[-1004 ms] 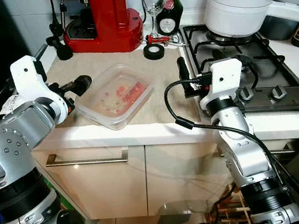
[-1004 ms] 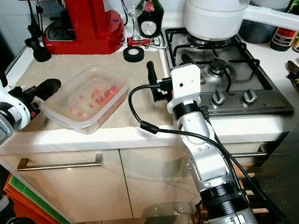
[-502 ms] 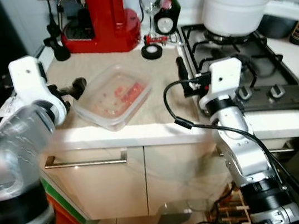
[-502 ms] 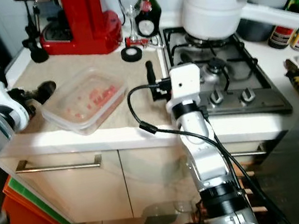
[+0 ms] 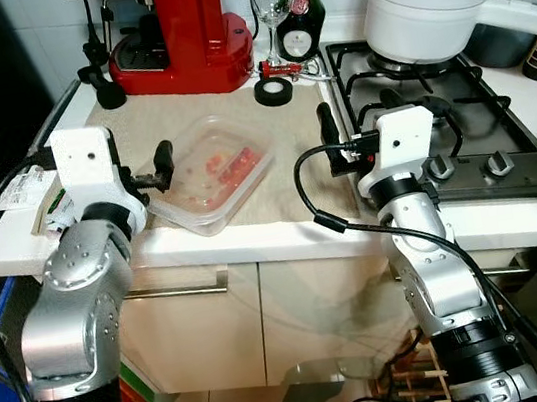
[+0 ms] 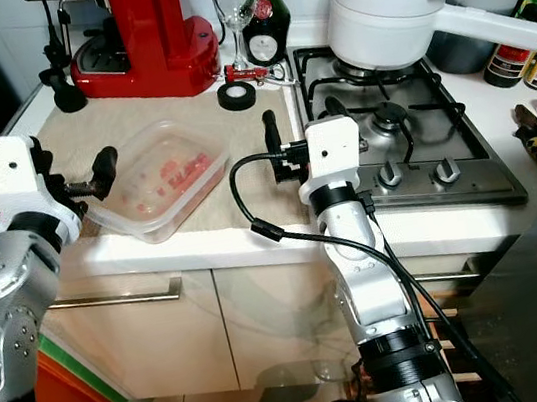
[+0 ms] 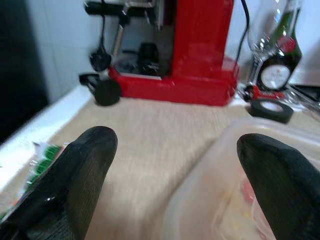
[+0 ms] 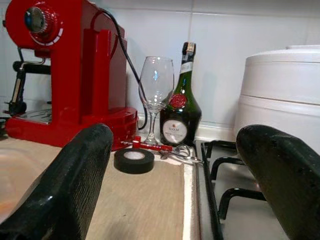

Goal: Restocking fridge

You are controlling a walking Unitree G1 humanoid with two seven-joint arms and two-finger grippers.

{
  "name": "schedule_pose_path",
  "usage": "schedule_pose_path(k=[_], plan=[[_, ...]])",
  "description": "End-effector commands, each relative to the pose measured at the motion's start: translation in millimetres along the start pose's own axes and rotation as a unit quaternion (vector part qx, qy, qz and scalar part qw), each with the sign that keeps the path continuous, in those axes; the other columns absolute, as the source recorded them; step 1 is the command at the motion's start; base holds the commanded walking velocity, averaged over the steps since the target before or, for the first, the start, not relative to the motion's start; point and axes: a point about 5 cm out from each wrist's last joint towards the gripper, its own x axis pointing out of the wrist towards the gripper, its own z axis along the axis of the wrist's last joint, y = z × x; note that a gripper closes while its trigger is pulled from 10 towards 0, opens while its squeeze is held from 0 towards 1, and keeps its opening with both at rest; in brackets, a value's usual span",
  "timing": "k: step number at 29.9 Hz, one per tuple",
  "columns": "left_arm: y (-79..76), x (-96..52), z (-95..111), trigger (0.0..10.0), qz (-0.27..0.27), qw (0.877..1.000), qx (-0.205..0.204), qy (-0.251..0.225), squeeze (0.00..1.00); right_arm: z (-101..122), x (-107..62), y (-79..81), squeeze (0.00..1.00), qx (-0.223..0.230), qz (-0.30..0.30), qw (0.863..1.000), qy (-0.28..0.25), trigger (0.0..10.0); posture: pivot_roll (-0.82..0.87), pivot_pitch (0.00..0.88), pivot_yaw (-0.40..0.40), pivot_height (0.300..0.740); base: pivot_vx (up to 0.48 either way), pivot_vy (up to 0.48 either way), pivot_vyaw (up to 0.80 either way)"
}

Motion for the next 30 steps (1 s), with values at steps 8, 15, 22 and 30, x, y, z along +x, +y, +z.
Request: schedule_pose_path(k=[8,15,22,30], plan=[[-1.7,-3.9,-3,10.0,0.014,1.0,0.003,-0.028,0.0,-2,-1.8,-1.5,0.02,-0.005,-0.001,1.0,0.001,10.0,0.08,0.0,-0.028,0.74,0.0,0.0,0.0],[-3.2,-4.3,3,10.0,0.015,0.998,0.025,-0.054,0.0,-3,-2.7,-2.2,0.02,-0.007,-0.002,1.0,0.003,10.0,0.08,0.0,-0.03,0.74,0.0,0.0,0.0],[-3.6,-4.0,-5,10.0,0.014,0.999,-0.037,-0.027,0.0,-3,-2.9,-1.8,0.02,-0.006,-0.002,1.0,0.003,10.0,0.08,0.0,-0.027,0.74,0.0,0.0,0.0],[-7.1,-3.2,-15,10.0,0.004,0.988,-0.147,0.041,0.0,-4,-4.3,-2.0,0.02,-0.007,-0.001,1.0,0.006,10.0,0.09,0.0,-0.029,0.74,0.0,0.0,0.0]])
